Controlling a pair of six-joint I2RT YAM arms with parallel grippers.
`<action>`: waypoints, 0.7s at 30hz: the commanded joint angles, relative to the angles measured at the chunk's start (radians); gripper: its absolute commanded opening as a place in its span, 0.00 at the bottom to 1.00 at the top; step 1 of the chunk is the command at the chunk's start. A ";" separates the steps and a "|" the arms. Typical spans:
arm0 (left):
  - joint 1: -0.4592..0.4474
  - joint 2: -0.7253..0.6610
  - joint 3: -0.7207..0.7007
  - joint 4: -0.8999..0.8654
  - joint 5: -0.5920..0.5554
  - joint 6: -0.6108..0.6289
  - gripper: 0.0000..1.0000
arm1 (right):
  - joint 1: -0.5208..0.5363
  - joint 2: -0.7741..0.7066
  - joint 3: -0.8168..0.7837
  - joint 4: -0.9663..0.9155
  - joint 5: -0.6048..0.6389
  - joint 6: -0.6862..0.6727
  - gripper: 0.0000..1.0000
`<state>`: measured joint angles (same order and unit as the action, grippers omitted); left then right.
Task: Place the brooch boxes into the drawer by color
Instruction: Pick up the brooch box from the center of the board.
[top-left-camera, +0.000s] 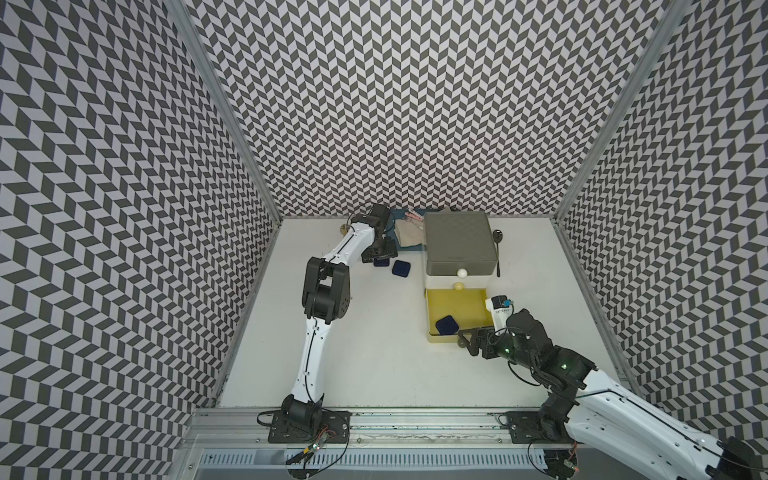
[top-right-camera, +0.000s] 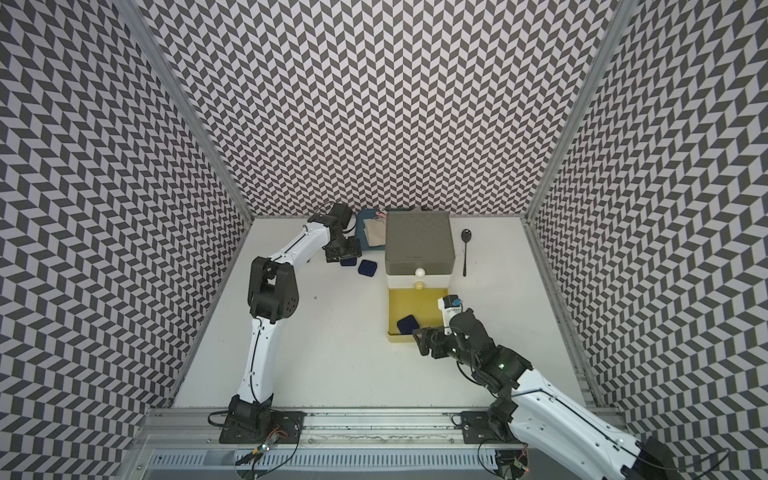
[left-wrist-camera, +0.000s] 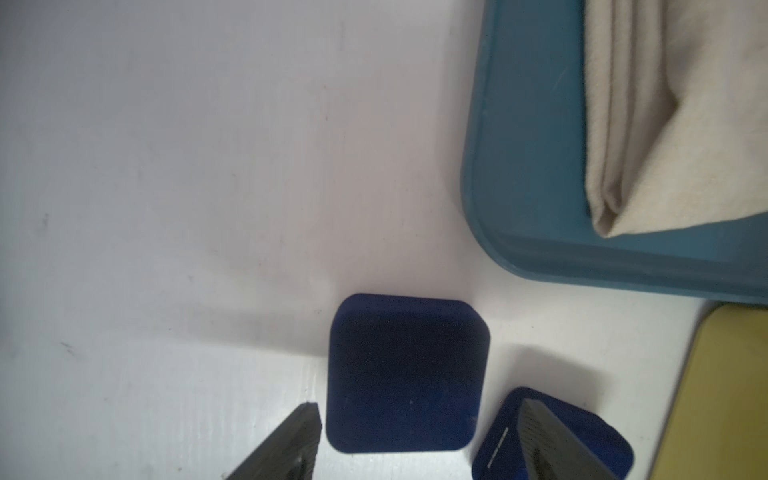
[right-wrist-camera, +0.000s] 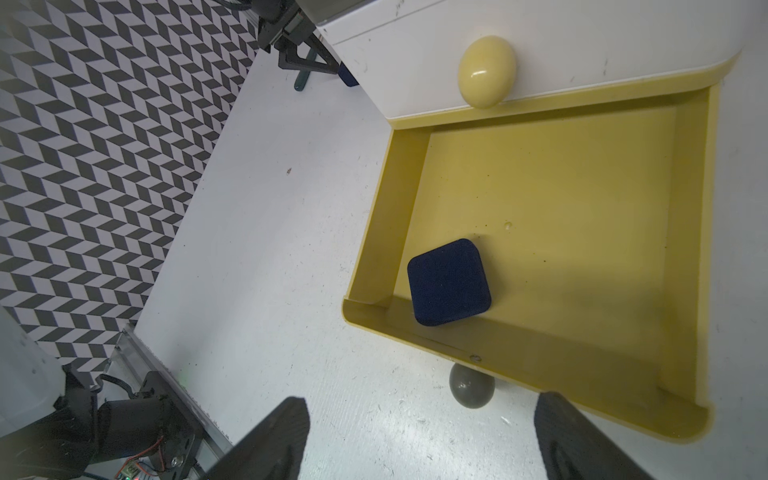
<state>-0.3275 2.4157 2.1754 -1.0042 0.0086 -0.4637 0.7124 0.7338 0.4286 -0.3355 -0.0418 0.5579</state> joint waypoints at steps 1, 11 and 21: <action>-0.005 0.021 0.034 -0.005 0.001 0.013 0.80 | 0.005 0.007 -0.011 0.049 0.000 -0.006 0.89; -0.004 0.048 0.036 -0.020 -0.027 0.011 0.73 | 0.005 0.009 -0.014 0.049 -0.001 -0.006 0.89; -0.004 0.057 0.040 -0.033 -0.054 0.017 0.56 | 0.005 0.013 -0.017 0.051 0.000 -0.006 0.89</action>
<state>-0.3294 2.4611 2.1883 -1.0157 -0.0204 -0.4591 0.7124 0.7414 0.4225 -0.3351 -0.0418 0.5579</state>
